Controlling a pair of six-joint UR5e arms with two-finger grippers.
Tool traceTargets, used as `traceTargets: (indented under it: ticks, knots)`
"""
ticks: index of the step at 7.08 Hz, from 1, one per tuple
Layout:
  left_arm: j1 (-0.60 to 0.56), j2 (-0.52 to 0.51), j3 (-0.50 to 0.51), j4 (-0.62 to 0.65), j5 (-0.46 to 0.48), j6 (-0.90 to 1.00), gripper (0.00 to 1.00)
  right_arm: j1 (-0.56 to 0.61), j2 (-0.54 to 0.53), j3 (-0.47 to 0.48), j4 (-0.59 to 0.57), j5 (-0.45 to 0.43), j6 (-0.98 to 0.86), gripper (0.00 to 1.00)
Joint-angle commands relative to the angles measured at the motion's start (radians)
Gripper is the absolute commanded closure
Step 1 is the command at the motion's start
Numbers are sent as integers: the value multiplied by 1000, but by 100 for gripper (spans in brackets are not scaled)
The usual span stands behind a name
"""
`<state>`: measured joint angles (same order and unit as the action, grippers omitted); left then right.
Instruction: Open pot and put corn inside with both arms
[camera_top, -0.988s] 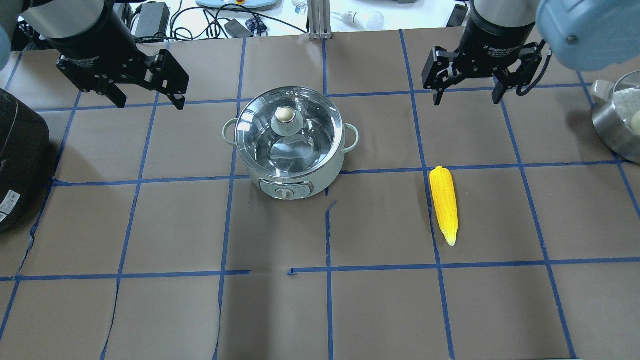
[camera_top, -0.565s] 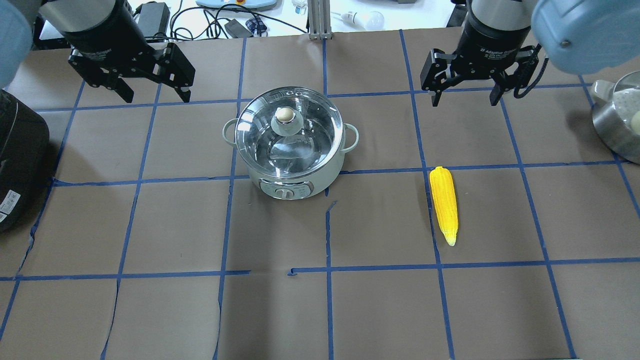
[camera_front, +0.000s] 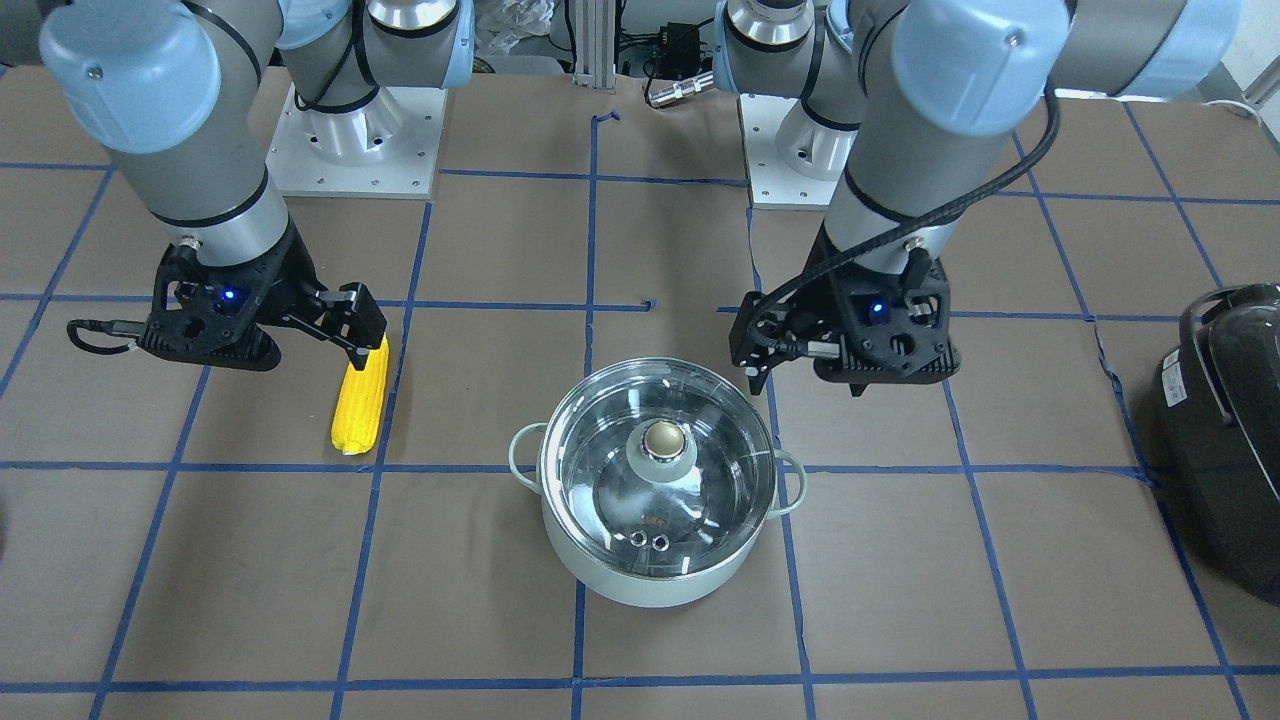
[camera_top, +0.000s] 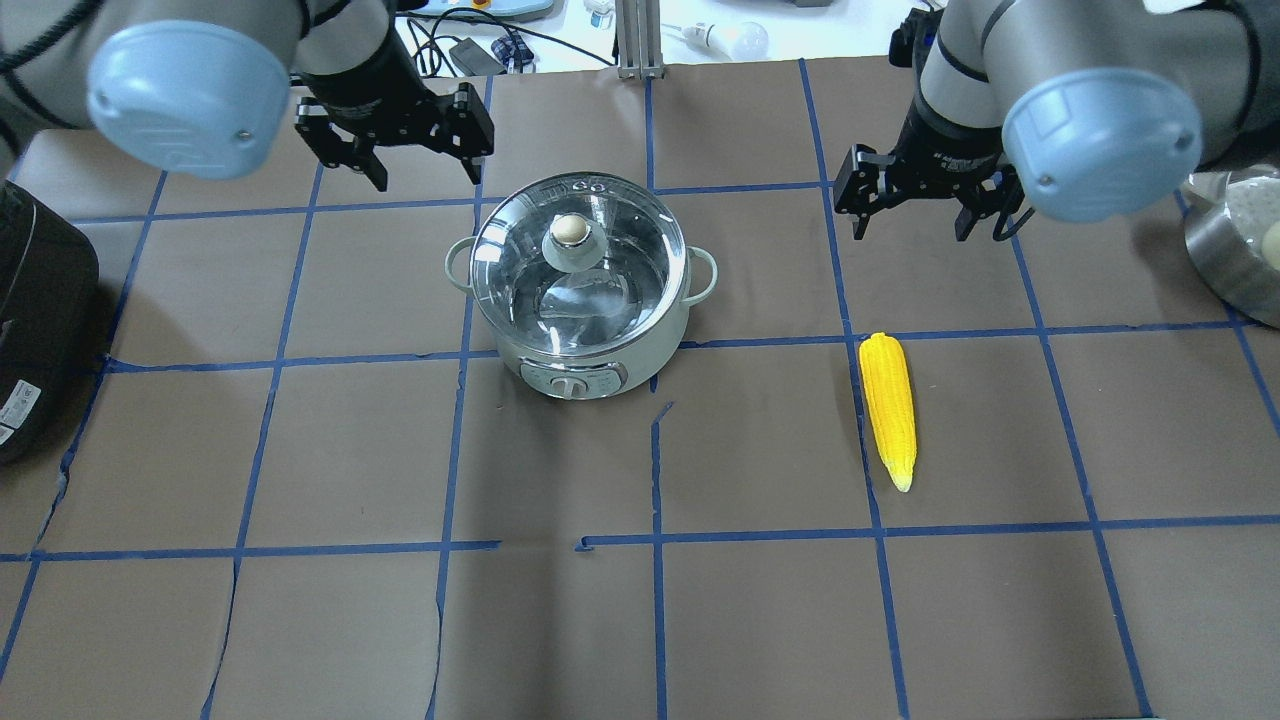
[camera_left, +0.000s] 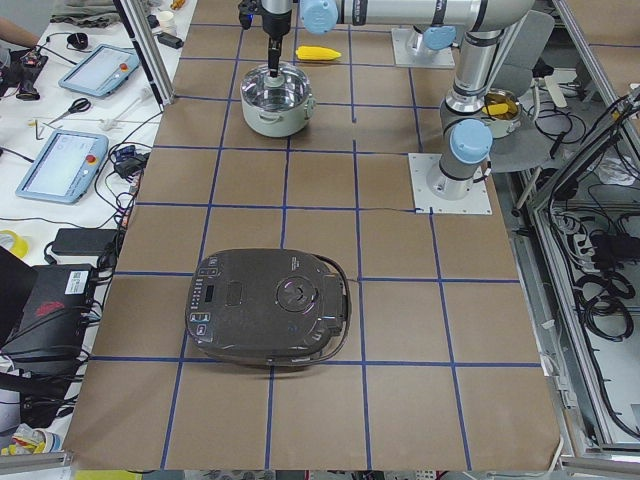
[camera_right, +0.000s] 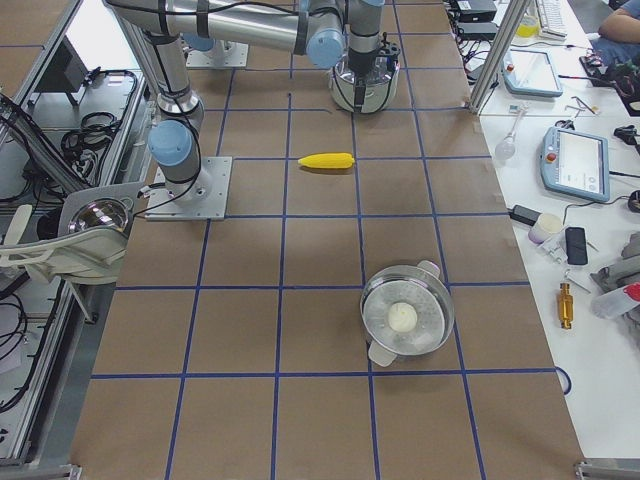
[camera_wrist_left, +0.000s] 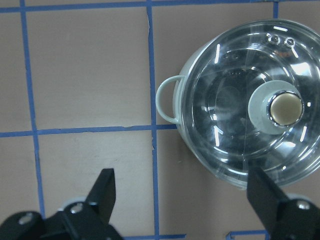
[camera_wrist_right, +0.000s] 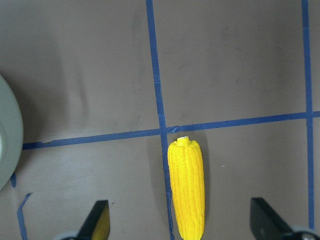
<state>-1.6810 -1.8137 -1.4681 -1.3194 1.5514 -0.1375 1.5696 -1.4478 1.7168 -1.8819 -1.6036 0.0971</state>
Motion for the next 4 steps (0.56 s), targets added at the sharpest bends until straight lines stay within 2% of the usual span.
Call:
traceTargets:
  ticks: [1,2,3,4]
  knots:
    - [-99,-108,23,74,-1,-74,10,-19,6,229,-260,-6,-3,0]
    - [-123,-125,32,72,-1,-91,1,-20,7,341,-380,-7,-5,0]
    - [-144,-142,19,80,9,-117,1,-22,7,424,-446,-9,-7,0]
    - [-160,-139,15,94,6,-132,0,-22,9,449,-447,-12,-7,0]
